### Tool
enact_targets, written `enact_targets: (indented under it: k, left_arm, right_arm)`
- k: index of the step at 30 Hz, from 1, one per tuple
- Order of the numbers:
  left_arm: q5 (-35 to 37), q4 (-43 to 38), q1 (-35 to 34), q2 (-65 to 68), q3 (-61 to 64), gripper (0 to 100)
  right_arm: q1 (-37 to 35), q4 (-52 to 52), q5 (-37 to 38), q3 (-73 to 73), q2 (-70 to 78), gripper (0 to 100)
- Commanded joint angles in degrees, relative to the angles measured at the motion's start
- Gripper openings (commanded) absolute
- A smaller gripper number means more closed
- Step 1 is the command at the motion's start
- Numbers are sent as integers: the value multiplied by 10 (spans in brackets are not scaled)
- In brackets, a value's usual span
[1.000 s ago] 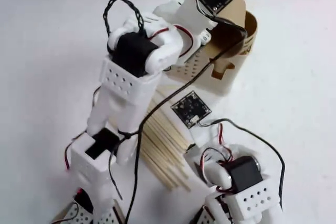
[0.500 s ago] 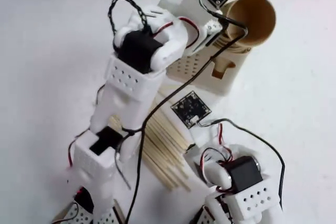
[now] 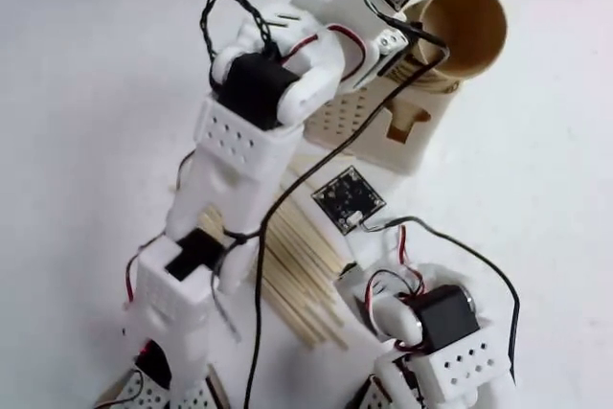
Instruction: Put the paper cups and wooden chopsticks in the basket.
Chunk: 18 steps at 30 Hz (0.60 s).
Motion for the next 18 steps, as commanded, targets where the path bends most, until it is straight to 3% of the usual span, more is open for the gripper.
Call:
enact_targets:
  k: [1,10,18]
  left_arm:
    - [2,13,36,-65,-20,199]
    - [2,10,70,-61,-14,199]
    - [4,-53,-11,41,-20,199]
  right_arm:
    - [-4,-8,1,-4,-5,21]
    - [-4,-8,1,-4,-5,19]
    - [-2,-8,1,-4,-5,19]
